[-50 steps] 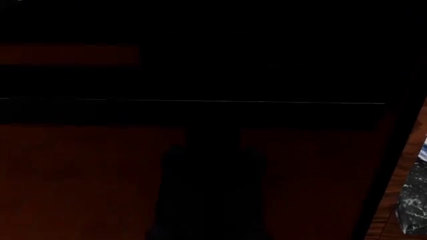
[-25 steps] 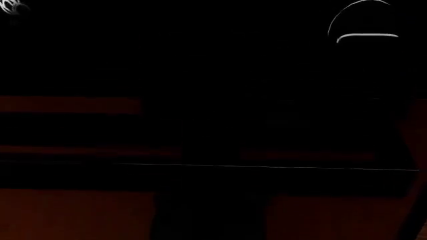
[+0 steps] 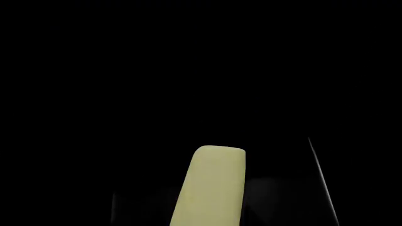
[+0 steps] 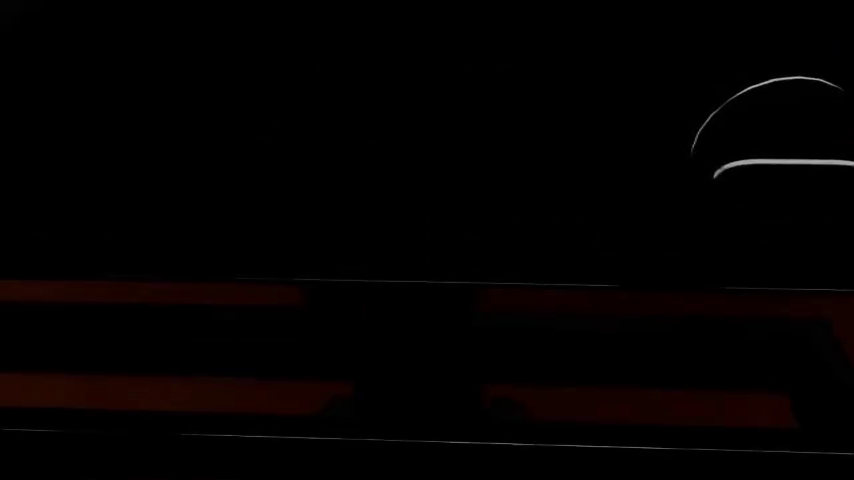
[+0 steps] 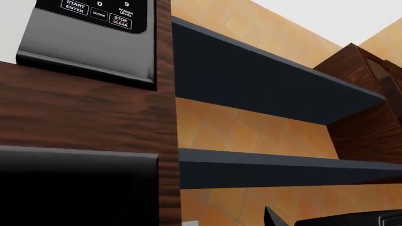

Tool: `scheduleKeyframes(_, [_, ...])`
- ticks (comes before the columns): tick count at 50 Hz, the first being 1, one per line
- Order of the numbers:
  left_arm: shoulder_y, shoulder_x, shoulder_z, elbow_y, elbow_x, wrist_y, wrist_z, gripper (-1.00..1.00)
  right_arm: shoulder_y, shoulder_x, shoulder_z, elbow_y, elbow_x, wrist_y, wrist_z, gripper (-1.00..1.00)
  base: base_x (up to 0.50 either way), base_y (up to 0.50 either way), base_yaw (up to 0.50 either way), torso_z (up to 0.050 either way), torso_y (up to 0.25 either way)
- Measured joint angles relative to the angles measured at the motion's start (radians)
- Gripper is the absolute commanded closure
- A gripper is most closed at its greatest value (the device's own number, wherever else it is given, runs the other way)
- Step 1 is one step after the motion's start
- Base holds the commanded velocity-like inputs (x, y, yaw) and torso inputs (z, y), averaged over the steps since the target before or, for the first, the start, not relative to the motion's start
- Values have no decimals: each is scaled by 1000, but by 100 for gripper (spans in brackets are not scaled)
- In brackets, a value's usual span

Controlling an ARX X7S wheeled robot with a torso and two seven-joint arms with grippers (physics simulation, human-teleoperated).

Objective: Pick the butter stick from the counter and place it in the microwave.

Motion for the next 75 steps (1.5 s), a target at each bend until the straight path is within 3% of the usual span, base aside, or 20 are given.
scheduleKeyframes(23, [-4,1,-46,41,87,-214,65,100,2,26,-8,0,5,-3,20,-100,0,0,0,0,0])
scheduleKeyframes(75, [-10,-5,195,170,73,-536,116,100,15,38,-46,4,-5,-6,29,-100,-1,0,0,0,0])
